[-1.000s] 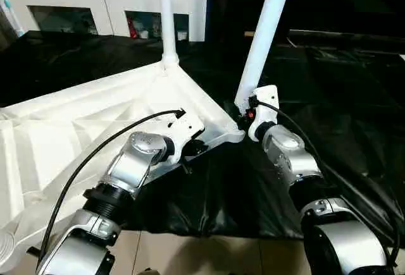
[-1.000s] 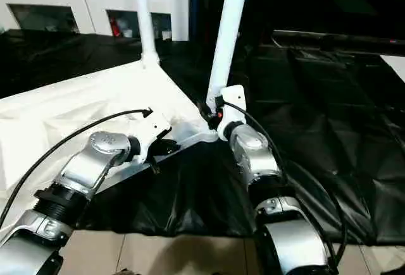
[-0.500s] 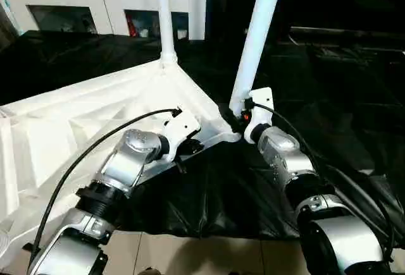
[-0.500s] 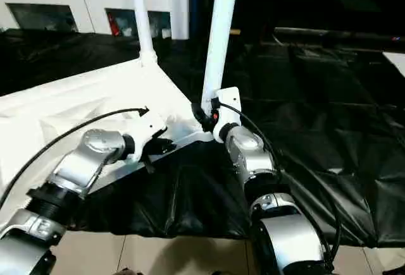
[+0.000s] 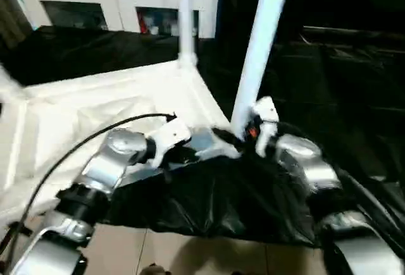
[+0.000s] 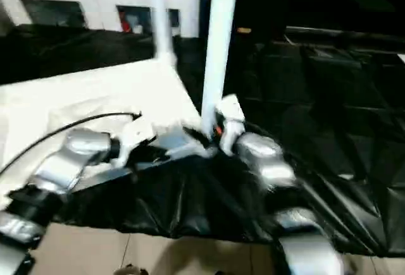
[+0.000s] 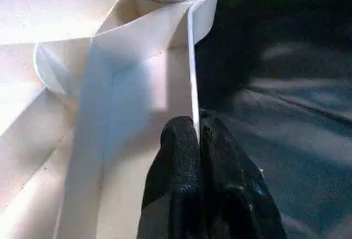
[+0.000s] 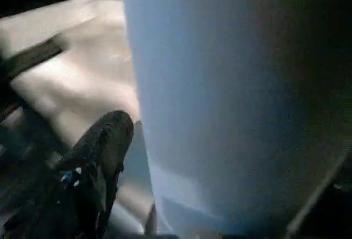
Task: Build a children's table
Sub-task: Insert table leg to table base, then rotate leg to tighten
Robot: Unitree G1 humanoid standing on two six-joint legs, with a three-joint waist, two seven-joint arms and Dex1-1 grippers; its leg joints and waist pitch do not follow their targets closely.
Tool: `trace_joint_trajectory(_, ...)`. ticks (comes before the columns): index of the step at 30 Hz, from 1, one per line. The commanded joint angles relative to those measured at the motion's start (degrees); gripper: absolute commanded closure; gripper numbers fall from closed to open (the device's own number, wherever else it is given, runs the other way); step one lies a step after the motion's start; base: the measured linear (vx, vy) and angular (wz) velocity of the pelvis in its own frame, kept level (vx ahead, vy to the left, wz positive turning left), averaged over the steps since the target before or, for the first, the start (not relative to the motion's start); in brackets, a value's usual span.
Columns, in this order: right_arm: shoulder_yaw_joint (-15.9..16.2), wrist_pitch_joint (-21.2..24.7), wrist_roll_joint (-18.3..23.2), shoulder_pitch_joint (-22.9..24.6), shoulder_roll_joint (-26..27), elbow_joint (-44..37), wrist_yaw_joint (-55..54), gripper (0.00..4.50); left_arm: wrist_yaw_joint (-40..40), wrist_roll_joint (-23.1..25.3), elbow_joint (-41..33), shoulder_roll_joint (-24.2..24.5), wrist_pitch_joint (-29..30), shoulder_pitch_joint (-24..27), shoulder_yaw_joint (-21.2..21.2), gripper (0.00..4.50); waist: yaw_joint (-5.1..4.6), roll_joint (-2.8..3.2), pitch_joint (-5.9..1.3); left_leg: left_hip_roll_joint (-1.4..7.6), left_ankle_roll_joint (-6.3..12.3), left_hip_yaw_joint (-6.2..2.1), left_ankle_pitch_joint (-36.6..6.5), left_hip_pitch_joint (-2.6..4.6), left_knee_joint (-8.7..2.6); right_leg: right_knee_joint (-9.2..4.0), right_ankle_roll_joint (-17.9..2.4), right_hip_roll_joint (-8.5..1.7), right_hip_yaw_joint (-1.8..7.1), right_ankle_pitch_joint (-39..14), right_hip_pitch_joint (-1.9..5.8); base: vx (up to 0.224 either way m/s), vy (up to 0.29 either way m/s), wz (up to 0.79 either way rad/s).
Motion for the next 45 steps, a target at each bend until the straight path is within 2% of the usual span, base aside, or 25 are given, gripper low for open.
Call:
trace_joint_trajectory(1,2.4,2.5,0.5,1.8,-1.7,-3.1,5.2,0.73,-3.9,-2.3,-1.2,-0.3,-3.2,-1.6,-1.0,4.50,0.35,0.60,-4.09,1.64,2.92,0.10,-12.7,0.38,-3.15,-3.00,-11.7,-3.90,2.94,-11.5,3.55,0.000,0.000,0.00)
trace_joint_trajectory(3,3.4,4.6,1.3,3.6,-3.9,-6.4,8.5,0.73,-6.0,-2.9,-0.7,0.3,-4.1,-1.9,-1.1,4.50,0.81,0.48,-4.11,1.68,2.65,0.12,-13.3,0.53,-3.19,-3.15,-11.4,-3.95,2.98,-13.1,3.46,0.000,0.000,0.00)
trace_joint_trajectory(6,5.0,7.3,2.3,6.3,-6.8,-11.0,13.1,0.73,-8.9,-3.3,0.2,1.1,-5.5,-2.3,-1.6,4.50,1.18,0.11,-4.13,1.72,2.50,0.03,-13.2,0.34,-3.20,-3.11,-10.7,-4.02,2.97,-13.9,3.55,0.000,0.000,0.00)
trace_joint_trajectory(8,5.3,8.0,2.3,7.0,-7.4,-12.2,14.1,0.73,-9.7,-3.4,0.5,1.4,-5.9,-2.3,-1.7,4.50,1.40,0.24,-4.13,1.71,2.59,0.03,-12.8,0.35,-3.11,-3.04,-10.7,-4.02,2.99,-13.7,3.39,0.000,0.000,0.00)
trace_joint_trajectory(9,5.8,8.3,2.2,7.5,-7.9,-13.0,14.9,0.73,-10.2,-3.5,0.7,1.5,-6.2,-2.4,-1.7,4.50,1.58,0.01,-4.14,1.67,2.59,0.03,-12.6,0.24,-3.09,-3.07,-10.5,-4.10,2.96,-14.2,3.50,0.000,0.000,0.00)
trace_joint_trajectory(10,6.1,8.6,2.1,8.0,-8.3,-13.8,15.6,0.73,-10.8,-3.6,1.0,1.7,-6.5,-2.4,-1.7,4.50,1.66,0.02,-4.13,1.64,2.61,0.02,-12.3,0.20,-3.07,-3.12,-10.3,-4.14,2.96,-14.7,3.48,0.000,0.000,0.00)
trace_joint_trajectory(13,7.8,10.2,2.0,9.1,-9.5,-16.2,17.7,1.07,-13.6,-3.3,2.3,2.9,-8.1,-2.7,-2.3,4.50,1.87,-0.25,-4.14,1.62,2.64,0.02,-12.0,0.19,-3.05,-3.16,-9.5,-4.14,2.95,-15.9,3.47,0.000,0.000,0.00)
trace_joint_trajectory(21,9.1,11.2,1.4,9.8,-10.1,-18.2,18.8,1.65,-14.9,-2.6,4.1,3.8,-10.1,-3.0,-2.4,4.50,2.13,-0.19,-4.20,1.67,1.99,-0.10,-12.2,0.21,-3.02,-3.04,-9.4,-4.26,2.92,-16.3,3.35,0.000,0.000,0.00)
trace_joint_trajectory(23,9.6,11.3,1.1,10.1,-10.3,-18.6,19.3,1.71,-15.2,-2.4,4.8,3.9,-10.6,-3.1,-2.4,4.50,2.16,-0.34,-4.18,1.62,1.93,-0.09,-12.4,0.13,-2.98,-3.05,-9.2,-4.29,2.94,-16.6,3.41,0.000,0.000,0.00)
trace_joint_trajectory(28,10.4,11.6,0.7,11.0,-10.0,-18.7,19.3,1.75,-14.4,-2.1,6.2,3.4,-10.7,-3.1,-1.9,4.50,2.50,-0.12,-4.25,1.68,1.91,-0.10,-12.4,0.23,-2.94,-3.03,-9.1,-4.30,2.93,-16.4,3.31,0.000,0.000,0.00)
trace_joint_trajectory(30,9.8,11.6,0.9,11.3,-8.8,-17.9,17.3,1.76,-13.1,-1.8,6.4,3.0,-9.8,-2.9,-1.7,4.50,2.56,0.15,-4.23,1.63,1.55,-0.17,-13.1,0.21,-2.94,-3.05,-9.1,-4.35,2.93,-17.1,3.33,0.000,0.000,0.00)
trace_joint_trajectory(32,7.1,11.8,1.8,10.9,-5.6,-15.7,11.7,1.76,-8.9,-0.8,7.6,1.6,-8.7,-3.3,-1.3,4.50,2.41,0.17,-4.08,1.63,1.16,-0.20,-14.0,0.29,-3.04,-3.37,-9.0,-4.44,2.89,-18.5,3.18,0.000,0.000,0.00)
trace_joint_trajectory(33,4.6,11.5,1.9,10.1,-2.5,-13.1,5.4,1.76,-5.7,-0.2,8.2,0.0,-7.2,-3.8,-0.9,4.50,2.14,0.53,-4.03,1.58,0.32,-0.31,-15.7,0.43,-3.15,-3.58,-8.8,-4.44,2.87,-20.2,3.11,0.000,0.000,0.00)
trace_joint_trajectory(34,4.6,11.5,1.9,10.1,-2.5,-13.1,5.4,1.76,-5.7,-0.2,8.2,0.0,-7.2,-3.8,-0.9,4.50,1.80,0.40,-3.81,1.39,-0.38,-0.47,-17.4,0.61,-3.34,-4.01,-8.1,-4.47,2.67,-23.4,3.12,0.000,0.000,0.00)
trace_joint_trajectory(36,2.0,10.5,0.9,8.3,1.8,-8.4,-4.7,1.76,0.2,0.3,8.8,-3.7,-3.9,-4.9,0.0,4.50,1.40,0.75,-3.75,1.34,-1.08,-0.60,-18.8,1.04,-3.33,-4.53,-7.0,-4.66,2.64,-27.3,2.83,0.000,0.000,0.00)
trace_joint_trajectory(38,1.5,10.2,0.6,7.8,2.8,-7.2,-6.7,1.76,1.4,0.5,8.9,-4.6,-3.3,-5.1,0.0,4.50,1.17,0.49,-3.84,1.20,-1.10,-0.67,-18.8,1.02,-3.29,-4.68,-6.4,-4.68,2.51,-28.1,3.07,0.000,0.000,0.00)
trace_joint_trajectory(40,0.9,9.4,-0.4,6.5,5.6,-3.9,-12.7,1.76,5.5,1.6,9.4,-7.3,-1.9,-5.9,-0.1,4.50,0.91,0.54,-3.85,1.32,-0.86,-0.69,-18.6,0.84,-3.39,-4.57,-6.4,-4.63,2.65,-26.7,3.04,0.000,0.000,0.00)
trace_joint_trajectory(41,0.1,9.0,-1.4,4.7,8.5,-0.4,-19.4,1.76,9.6,2.4,9.8,-10.1,-0.4,-6.6,-0.1,4.50,0.41,0.56,-3.72,1.21,-1.13,-0.70,-19.1,0.92,-3.43,-4.58,-6.7,-4.61,2.55,-27.2,2.91,0.000,0.000,0.00)
trace_joint_trajectory(42,-0.3,8.9,-1.8,4.0,9.4,0.8,-21.8,1.76,10.6,2.6,9.8,-11.0,-0.2,-6.8,-0.2,4.50,0.19,0.58,-3.61,1.12,-1.33,-0.78,-19.7,1.05,-3.43,-4.69,-6.5,-4.52,2.41,-28.2,2.86,0.000,0.000,0.00)
trace_joint_trajectory(45,-2.4,8.3,-2.7,0.9,13.1,6.2,-30.5,1.76,14.4,3.7,10.2,-14.3,-0.1,-7.3,-1.0,4.50,0.06,0.61,-3.74,0.88,-1.02,-0.78,-19.6,1.21,-3.28,-5.16,-5.3,-4.67,2.36,-30.5,2.83,0.000,0.000,0.00)
